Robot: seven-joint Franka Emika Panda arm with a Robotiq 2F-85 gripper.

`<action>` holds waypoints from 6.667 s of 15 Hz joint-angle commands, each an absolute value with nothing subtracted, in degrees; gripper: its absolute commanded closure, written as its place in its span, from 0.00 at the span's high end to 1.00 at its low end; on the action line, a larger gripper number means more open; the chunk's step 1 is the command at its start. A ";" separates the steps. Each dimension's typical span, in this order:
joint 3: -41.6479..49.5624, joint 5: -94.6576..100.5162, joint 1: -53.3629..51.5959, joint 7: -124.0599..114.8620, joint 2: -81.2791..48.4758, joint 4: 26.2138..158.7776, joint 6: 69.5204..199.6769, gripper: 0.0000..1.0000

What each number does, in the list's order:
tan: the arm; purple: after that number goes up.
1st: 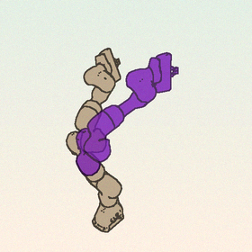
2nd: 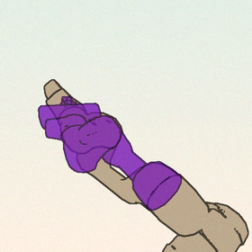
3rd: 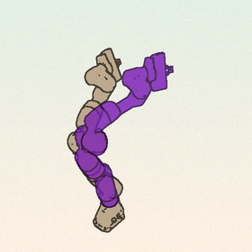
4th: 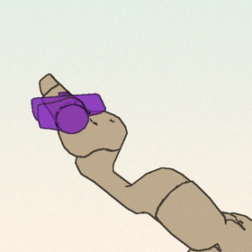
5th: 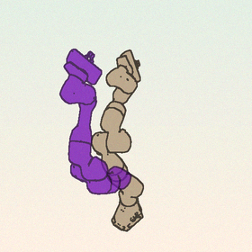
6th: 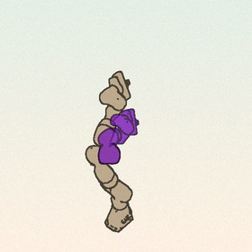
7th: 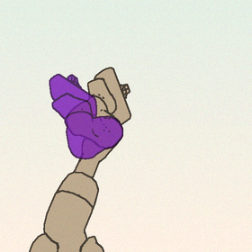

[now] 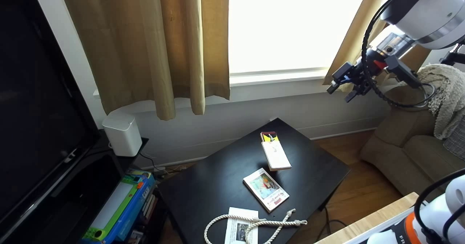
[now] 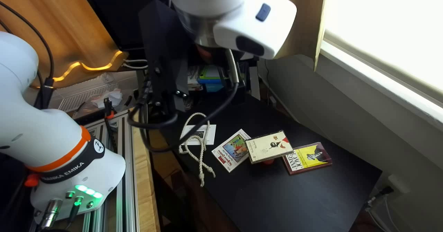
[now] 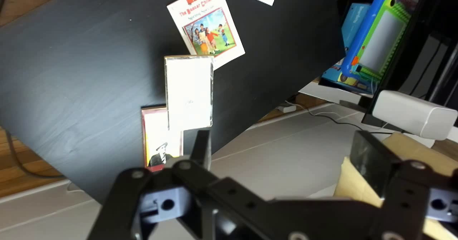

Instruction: Remove the book from on top of the orange cup, put it on the table and then put the orange cup on the same book

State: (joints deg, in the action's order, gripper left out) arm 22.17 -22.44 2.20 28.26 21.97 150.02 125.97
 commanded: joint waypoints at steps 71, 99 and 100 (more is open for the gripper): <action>0.26 -47.07 24.85 47.12 -76.48 75.17 109.53 1.00; -4.19 -45.12 28.54 46.41 -85.46 61.64 100.71 0.04; -4.33 -45.23 28.73 46.67 -85.45 61.69 100.54 0.04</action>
State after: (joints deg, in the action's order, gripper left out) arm -3.11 -45.84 27.06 46.14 -84.98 61.89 102.09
